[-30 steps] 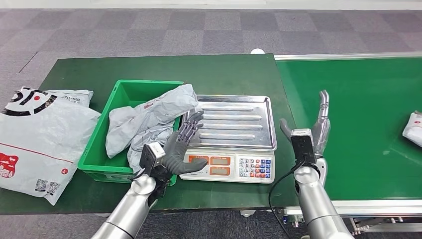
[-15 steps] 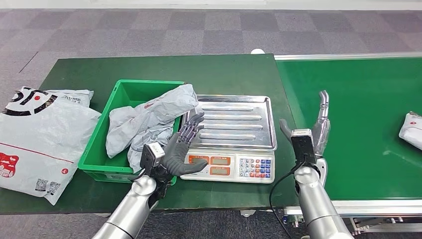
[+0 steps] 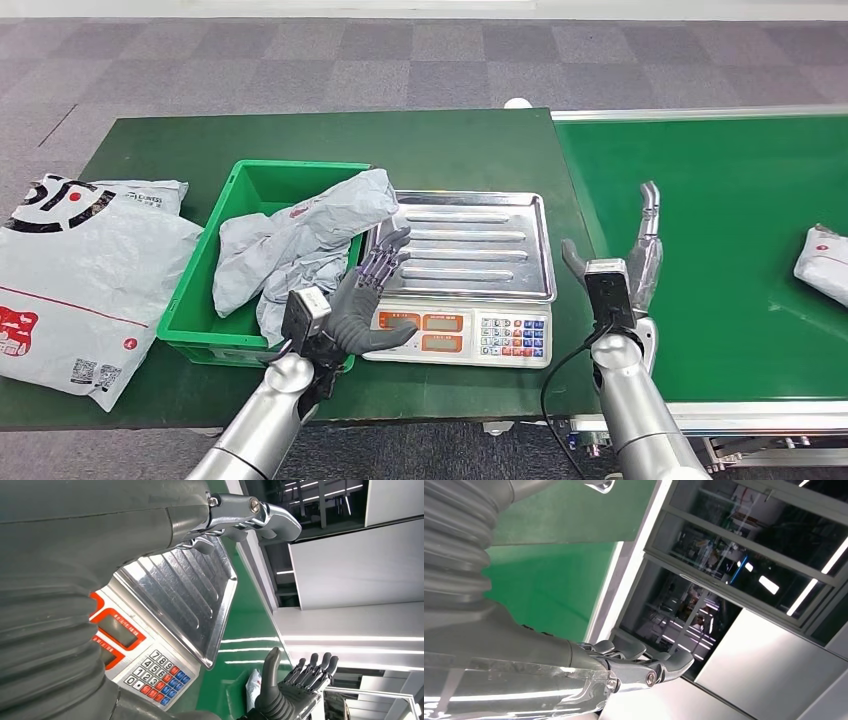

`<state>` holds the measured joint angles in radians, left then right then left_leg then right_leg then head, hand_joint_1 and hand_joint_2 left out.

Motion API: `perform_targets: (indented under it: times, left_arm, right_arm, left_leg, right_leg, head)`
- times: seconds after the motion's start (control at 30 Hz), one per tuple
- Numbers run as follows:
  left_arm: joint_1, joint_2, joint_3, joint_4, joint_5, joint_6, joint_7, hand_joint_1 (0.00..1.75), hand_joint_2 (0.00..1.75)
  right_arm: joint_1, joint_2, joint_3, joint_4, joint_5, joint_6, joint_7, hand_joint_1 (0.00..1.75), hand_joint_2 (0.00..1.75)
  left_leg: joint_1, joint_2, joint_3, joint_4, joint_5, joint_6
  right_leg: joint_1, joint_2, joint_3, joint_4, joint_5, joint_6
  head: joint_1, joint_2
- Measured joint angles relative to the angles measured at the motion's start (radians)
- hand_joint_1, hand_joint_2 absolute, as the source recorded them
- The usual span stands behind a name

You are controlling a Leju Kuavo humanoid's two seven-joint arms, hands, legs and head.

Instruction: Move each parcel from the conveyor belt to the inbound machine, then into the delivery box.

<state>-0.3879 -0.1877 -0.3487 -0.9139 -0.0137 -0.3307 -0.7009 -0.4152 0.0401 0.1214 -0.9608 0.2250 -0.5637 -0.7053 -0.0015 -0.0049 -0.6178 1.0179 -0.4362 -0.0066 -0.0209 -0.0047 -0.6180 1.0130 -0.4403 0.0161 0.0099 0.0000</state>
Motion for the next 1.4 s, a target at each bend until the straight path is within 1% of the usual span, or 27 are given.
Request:
perform_targets:
  times: [0.13, 0.3, 0.57, 0.7, 0.87, 1.4]
  left_arm:
    - [0.016, 0.004, 0.004, -0.02, 0.006, 0.002, -0.001, 0.0, 1.75]
    - [0.027, 0.006, 0.031, -0.03, 0.014, -0.009, -0.001, 0.0, 1.75]
    - [0.028, 0.006, 0.068, -0.029, -0.006, 0.019, -0.001, 0.0, 1.75]
    - [0.027, 0.007, 0.075, -0.026, -0.009, 0.027, -0.001, 0.0, 1.75]
    - [0.026, 0.014, 0.077, -0.025, -0.007, 0.031, -0.001, 0.0, 1.75]
    - [0.027, 0.024, 0.077, -0.025, -0.002, 0.031, -0.001, 0.0, 1.75]
  right_arm:
    - [-0.006, 0.0, 0.009, 0.008, -0.002, -0.002, 0.0, 0.0, 1.75]
    - [-0.022, 0.0, 0.027, 0.024, -0.01, -0.013, 0.0, 0.0, 1.75]
    - [-0.044, 0.001, 0.075, 0.037, -0.044, -0.037, 0.0, 0.0, 1.75]
    - [-0.044, 0.002, 0.119, 0.027, -0.055, -0.053, 0.0, 0.0, 1.75]
    - [-0.05, 0.002, 0.14, 0.022, -0.127, -0.011, 0.0, 0.0, 1.75]
    - [-0.073, 0.003, 0.157, 0.023, -0.115, -0.005, 0.0, 0.0, 1.75]
  left_leg:
    - [0.0, 0.0, 0.0, 0.0, 0.0, 0.0]
    - [0.0, 0.0, 0.0, 0.0, 0.0, 0.0]
    - [0.0, 0.0, 0.0, 0.0, 0.0, 0.0]
    - [0.0, 0.0, 0.0, 0.0, 0.0, 0.0]
    - [0.0, -0.001, 0.0, 0.0, 0.0, 0.0]
    - [0.0, -0.001, 0.0, 0.0, 0.0, 0.0]
  right_leg:
    - [0.0, 0.0, 0.0, 0.0, 0.0, 0.0]
    - [0.0, 0.0, 0.0, 0.0, 0.0, 0.0]
    - [0.0, -0.001, 0.0, 0.0, 0.0, 0.0]
    - [0.0, 0.0, 0.0, 0.0, 0.0, 0.0]
    - [0.0, -0.001, 0.0, 0.0, 0.0, 0.0]
    - [0.0, -0.001, 0.0, 0.0, 0.0, 0.0]
  head:
    - [0.0, 0.0]
    - [0.0, 0.0]
    - [0.0, 0.0]
    - [0.0, 0.0]
    - [0.0, 0.0]
    - [0.0, 0.0]
